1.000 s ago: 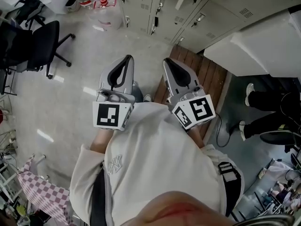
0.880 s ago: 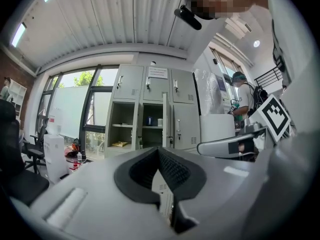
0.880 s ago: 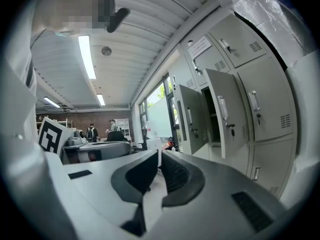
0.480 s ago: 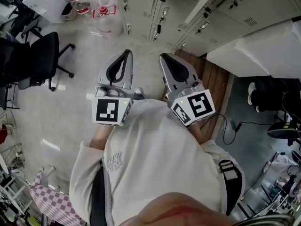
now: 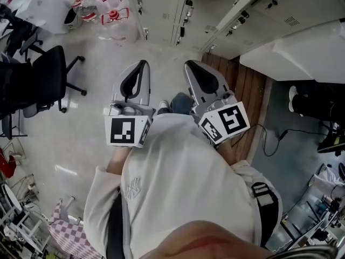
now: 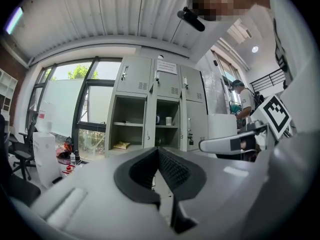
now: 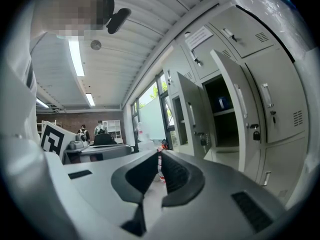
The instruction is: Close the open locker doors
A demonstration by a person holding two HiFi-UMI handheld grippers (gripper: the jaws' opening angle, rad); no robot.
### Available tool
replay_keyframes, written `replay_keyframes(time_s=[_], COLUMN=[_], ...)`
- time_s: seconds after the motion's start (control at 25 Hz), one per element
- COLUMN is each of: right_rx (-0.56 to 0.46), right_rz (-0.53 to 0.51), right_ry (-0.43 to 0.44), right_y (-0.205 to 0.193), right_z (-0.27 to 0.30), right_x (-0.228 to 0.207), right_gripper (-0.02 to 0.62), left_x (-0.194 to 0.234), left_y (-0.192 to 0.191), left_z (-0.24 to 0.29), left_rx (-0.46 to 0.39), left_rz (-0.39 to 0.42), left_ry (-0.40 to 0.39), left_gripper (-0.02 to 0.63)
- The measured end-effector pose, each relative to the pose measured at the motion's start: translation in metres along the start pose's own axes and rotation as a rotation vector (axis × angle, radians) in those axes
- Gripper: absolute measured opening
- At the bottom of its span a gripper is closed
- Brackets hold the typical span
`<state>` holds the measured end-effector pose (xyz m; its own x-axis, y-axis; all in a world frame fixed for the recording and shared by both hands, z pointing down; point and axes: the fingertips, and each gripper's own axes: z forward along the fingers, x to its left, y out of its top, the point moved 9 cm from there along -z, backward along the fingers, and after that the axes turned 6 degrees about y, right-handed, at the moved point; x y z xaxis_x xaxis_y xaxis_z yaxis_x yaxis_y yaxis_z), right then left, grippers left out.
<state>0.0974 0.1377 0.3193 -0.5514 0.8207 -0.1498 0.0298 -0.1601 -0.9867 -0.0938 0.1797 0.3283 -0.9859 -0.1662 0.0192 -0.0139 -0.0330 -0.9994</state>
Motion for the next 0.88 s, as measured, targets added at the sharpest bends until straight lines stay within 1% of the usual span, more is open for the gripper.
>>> replay_keyframes(time_s=[0.24, 0.52, 0.72, 0.88], right_rx=[-0.025, -0.038, -0.060, -0.083], right_rz=[-0.015, -0.025, -0.058, -0.086], right_ry=[-0.007, 0.041, 0.106, 0.167], right_y=[0.011, 0.025, 0.046, 0.059], right_z=[0.020, 0.051, 0.081, 0.100], right_x=[-0.029, -0.080, -0.116, -0.141], right_gripper=[0.021, 0.021, 0.021, 0.021], left_x=[0.008, 0.016, 0.031, 0.040], left_y=[0.001, 0.006, 0.019, 0.020], left_z=[0.028, 0.083, 0.121, 0.145], left_rx=[-0.001, -0.006, -0.024, -0.040], left_rz=[-0.007, 0.002, 0.015, 0.023], left_ry=[0.011, 0.052, 0.134, 0.201], left_gripper=[0.002, 0.002, 0.002, 0.002])
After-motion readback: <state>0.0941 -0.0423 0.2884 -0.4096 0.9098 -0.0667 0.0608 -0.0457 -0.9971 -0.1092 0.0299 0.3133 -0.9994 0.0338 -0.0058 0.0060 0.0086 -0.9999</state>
